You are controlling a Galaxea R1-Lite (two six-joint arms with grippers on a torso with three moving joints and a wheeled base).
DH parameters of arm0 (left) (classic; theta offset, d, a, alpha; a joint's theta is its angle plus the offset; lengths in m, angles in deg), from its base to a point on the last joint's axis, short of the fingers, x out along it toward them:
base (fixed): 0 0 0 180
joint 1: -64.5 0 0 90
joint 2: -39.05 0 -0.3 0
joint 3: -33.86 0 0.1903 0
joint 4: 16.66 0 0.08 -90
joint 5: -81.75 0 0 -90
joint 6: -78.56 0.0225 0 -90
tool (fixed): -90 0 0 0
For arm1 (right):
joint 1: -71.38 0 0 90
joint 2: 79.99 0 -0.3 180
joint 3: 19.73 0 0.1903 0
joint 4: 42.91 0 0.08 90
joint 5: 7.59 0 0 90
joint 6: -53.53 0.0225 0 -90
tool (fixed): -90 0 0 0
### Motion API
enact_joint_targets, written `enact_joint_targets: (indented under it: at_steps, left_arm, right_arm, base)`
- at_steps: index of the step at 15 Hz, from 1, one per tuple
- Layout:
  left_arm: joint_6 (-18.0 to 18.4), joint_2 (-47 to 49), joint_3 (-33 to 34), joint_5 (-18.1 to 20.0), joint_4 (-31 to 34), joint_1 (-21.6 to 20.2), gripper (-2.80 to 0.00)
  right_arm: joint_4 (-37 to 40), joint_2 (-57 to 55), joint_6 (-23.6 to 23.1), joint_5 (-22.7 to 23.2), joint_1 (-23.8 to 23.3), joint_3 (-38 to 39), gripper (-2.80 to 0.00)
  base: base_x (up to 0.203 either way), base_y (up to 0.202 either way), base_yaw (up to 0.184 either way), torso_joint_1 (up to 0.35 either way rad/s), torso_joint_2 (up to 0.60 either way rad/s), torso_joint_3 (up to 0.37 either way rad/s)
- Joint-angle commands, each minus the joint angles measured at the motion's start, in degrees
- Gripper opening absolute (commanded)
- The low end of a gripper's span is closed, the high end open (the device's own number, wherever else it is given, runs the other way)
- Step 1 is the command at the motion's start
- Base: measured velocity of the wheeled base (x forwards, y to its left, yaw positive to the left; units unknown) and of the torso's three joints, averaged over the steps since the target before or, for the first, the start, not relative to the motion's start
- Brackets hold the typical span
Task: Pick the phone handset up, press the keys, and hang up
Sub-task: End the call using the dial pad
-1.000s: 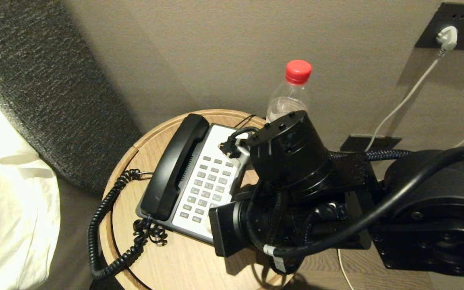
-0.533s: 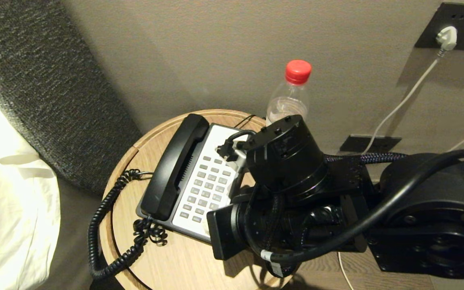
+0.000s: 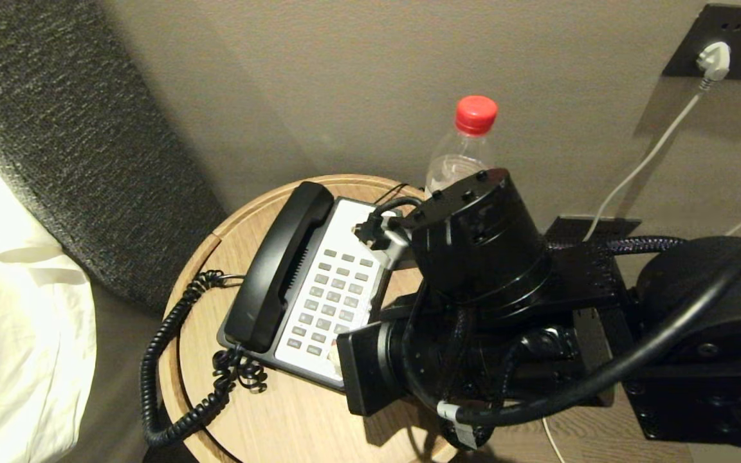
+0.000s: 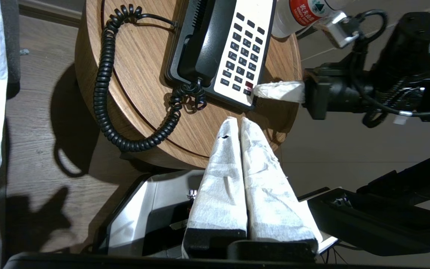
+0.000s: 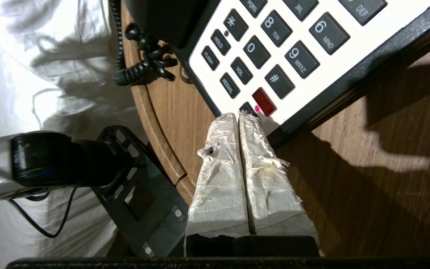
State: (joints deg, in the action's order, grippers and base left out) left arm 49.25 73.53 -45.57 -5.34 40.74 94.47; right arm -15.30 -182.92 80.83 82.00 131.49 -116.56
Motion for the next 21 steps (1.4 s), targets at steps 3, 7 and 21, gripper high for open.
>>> enact_joint_targets:
  at_steps: [3, 7, 21]
  left_arm:
    - [-0.2, -0.1, 0.1, 0.0, 0.2, 0.0, -2.8]
    - [-0.1, -0.5, 0.1, 0.0, 0.2, 0.0, -2.8]
    - [-0.1, -0.9, 0.3, 0.1, 0.2, 0.0, -2.8]
  right_arm:
    - [-0.1, 0.5, 0.3, 0.2, 0.3, -0.1, -2.8]
    - [-0.3, -1.1, 0.0, 0.1, 0.1, -0.7, -2.8]
    - [-0.4, -3.0, -0.6, -0.5, -0.5, -0.3, -2.8]
  base:
    - [0.0, 0.0, 0.0, 0.0, 0.0, 0.0]
    - [0.0, 0.0, 0.0, 0.0, 0.0, 0.0]
    - [0.0, 0.0, 0.0, 0.0, 0.0, 0.0]
